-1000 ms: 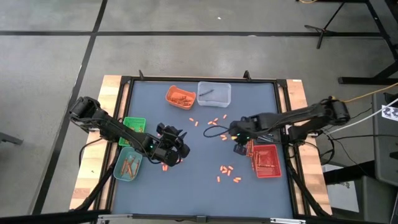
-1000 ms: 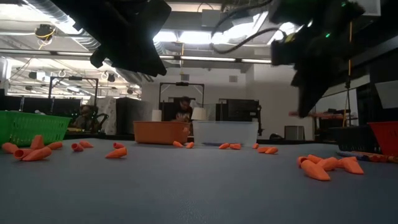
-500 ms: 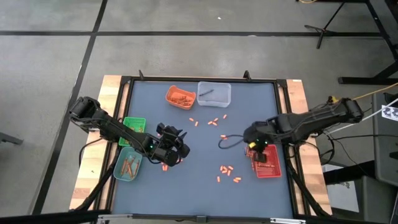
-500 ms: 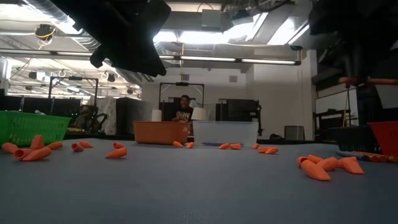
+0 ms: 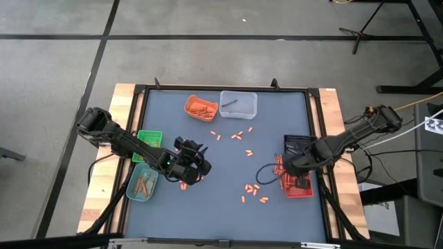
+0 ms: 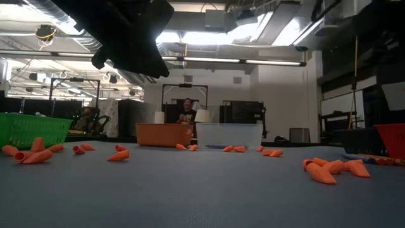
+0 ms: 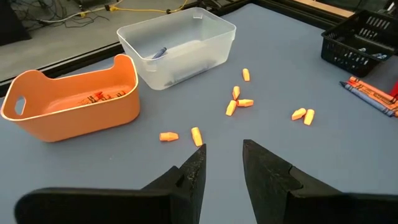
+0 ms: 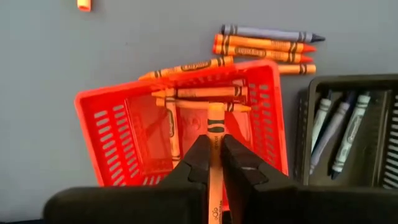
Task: Sort crayons
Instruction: Put the light orange crayon into the red bin, then put the blue crayon into the transparent bin
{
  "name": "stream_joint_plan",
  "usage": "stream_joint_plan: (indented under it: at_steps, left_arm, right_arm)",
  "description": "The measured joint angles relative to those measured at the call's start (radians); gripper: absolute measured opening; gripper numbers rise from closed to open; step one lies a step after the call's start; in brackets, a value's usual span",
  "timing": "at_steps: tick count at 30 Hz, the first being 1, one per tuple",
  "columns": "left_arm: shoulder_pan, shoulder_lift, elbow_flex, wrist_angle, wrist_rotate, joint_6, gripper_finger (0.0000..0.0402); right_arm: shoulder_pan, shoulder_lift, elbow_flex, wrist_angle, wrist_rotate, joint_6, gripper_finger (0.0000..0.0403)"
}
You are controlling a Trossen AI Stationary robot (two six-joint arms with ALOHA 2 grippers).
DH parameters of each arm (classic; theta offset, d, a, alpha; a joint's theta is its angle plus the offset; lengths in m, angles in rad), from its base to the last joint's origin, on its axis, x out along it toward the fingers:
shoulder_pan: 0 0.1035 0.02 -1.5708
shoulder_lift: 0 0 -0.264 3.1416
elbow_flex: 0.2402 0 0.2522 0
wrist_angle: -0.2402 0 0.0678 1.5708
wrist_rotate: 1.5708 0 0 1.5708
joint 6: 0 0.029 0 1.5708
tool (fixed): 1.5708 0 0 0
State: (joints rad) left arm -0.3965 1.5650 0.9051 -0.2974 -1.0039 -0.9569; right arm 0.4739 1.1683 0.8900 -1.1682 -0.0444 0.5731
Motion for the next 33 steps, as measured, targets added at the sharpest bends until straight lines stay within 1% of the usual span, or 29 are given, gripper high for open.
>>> stream_joint_plan:
  at_steps: [3, 9, 11, 14, 18, 22, 27, 31, 33]
  left_arm:
    - [0.0, 0.0, 0.0, 0.0, 0.0, 0.0, 0.0089]
    - [0.0, 0.0, 0.0, 0.0, 0.0, 0.0, 0.0089]
    - [0.0, 0.0, 0.0, 0.0, 0.0, 0.0, 0.0089]
    - [0.0, 0.0, 0.0, 0.0, -0.011, 0.0, 0.0089]
    - [0.006, 0.0, 0.0, 0.002, -0.049, 0.001, 0.0089]
    - [0.037, 0.0, 0.0, 0.011, -0.058, 0.042, 0.0089]
    - [0.09, 0.0, 0.0, 0.032, -0.051, 0.127, 0.0089]
    - [0.126, 0.0, 0.0, 0.032, -0.05, 0.16, 0.0089]
    - [0.141, 0.0, 0.0, 0.032, -0.043, 0.16, 0.0089]
  right_arm:
    - [0.019, 0.0, 0.0, -0.006, -0.002, 0.021, 0.0021]
    - [0.024, 0.0, 0.0, -0.011, -0.042, 0.028, 0.0027]
    - [0.024, 0.0, 0.0, -0.011, -0.045, 0.028, 0.0038]
    - [0.024, 0.0, 0.0, -0.011, -0.045, 0.028, 0.0067]
    - [0.023, 0.0, 0.0, -0.01, -0.045, 0.028, 0.0105]
    - [0.023, 0.0, 0.0, 0.006, -0.044, 0.053, 0.0122]
    - [-0.011, 0.0, 0.001, 0.129, 0.003, 0.146, 0.0124]
    - [-0.089, 0.0, 0.001, 0.254, 0.034, 0.247, 0.0124]
    - [-0.134, 0.0, 0.001, 0.303, 0.056, 0.271, 0.0124]
